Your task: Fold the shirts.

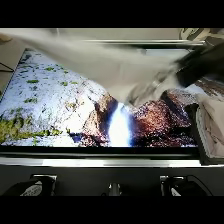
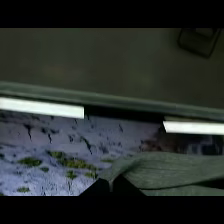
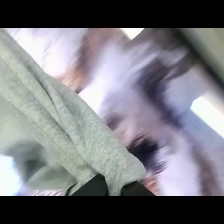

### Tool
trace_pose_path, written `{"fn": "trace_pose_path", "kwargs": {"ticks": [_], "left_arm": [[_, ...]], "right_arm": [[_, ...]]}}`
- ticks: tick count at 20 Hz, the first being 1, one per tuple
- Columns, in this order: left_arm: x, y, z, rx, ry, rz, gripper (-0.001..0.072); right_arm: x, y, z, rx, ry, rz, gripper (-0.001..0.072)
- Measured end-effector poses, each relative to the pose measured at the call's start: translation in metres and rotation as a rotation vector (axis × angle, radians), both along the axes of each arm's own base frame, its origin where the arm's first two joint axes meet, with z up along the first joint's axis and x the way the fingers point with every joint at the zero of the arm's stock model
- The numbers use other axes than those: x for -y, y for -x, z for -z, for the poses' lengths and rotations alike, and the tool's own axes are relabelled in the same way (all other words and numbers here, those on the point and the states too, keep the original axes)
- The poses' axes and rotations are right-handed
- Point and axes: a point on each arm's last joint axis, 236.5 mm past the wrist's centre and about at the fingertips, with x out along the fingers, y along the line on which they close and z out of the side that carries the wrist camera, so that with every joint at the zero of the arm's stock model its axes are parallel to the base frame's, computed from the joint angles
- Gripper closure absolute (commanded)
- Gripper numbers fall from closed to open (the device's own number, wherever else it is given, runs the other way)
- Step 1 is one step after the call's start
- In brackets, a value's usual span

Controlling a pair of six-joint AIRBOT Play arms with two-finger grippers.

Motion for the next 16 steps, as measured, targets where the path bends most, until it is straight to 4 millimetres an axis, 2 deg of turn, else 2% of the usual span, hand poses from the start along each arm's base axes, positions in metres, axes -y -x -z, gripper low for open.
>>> {"fn": "trace_pose_path", "kwargs": {"ticks": [1,2,3,5,7,10,12,14,16], "left_arm": [[-0.003,0.026,-0.036,0.101,0.016,-0.027,0.0683],[-0.002,0.048,-0.058,0.172,0.032,-0.038,0.0683],[0.000,0.067,-0.076,0.233,0.044,-0.045,0.0683],[0.004,0.101,-0.102,0.337,0.066,-0.047,0.0683],[0.008,0.128,-0.120,0.414,0.076,-0.048,0.0683],[0.011,0.151,-0.132,0.471,0.074,-0.049,0.0683],[0.012,0.153,-0.126,0.448,0.065,-0.047,0.0683],[0.012,0.144,-0.106,0.370,0.041,-0.043,0.0683],[0.010,0.122,-0.068,0.235,0.025,-0.038,0.0682]], "right_arm": [[0.017,0.022,-0.047,0.118,-0.021,0.045,0.0690],[0.029,0.043,-0.079,0.201,-0.039,0.074,0.0690],[0.039,0.061,-0.102,0.263,-0.056,0.098,0.0689],[0.055,0.090,-0.133,0.355,-0.078,0.134,0.0689],[0.064,0.105,-0.146,0.396,-0.091,0.154,0.0689],[0.070,0.114,-0.152,0.409,-0.095,0.172,0.0689],[0.072,0.111,-0.143,0.370,-0.084,0.183,0.0689],[0.071,0.098,-0.122,0.285,-0.045,0.191,0.0688],[0.067,0.071,-0.082,0.132,0.009,0.200,0.0687]]}}
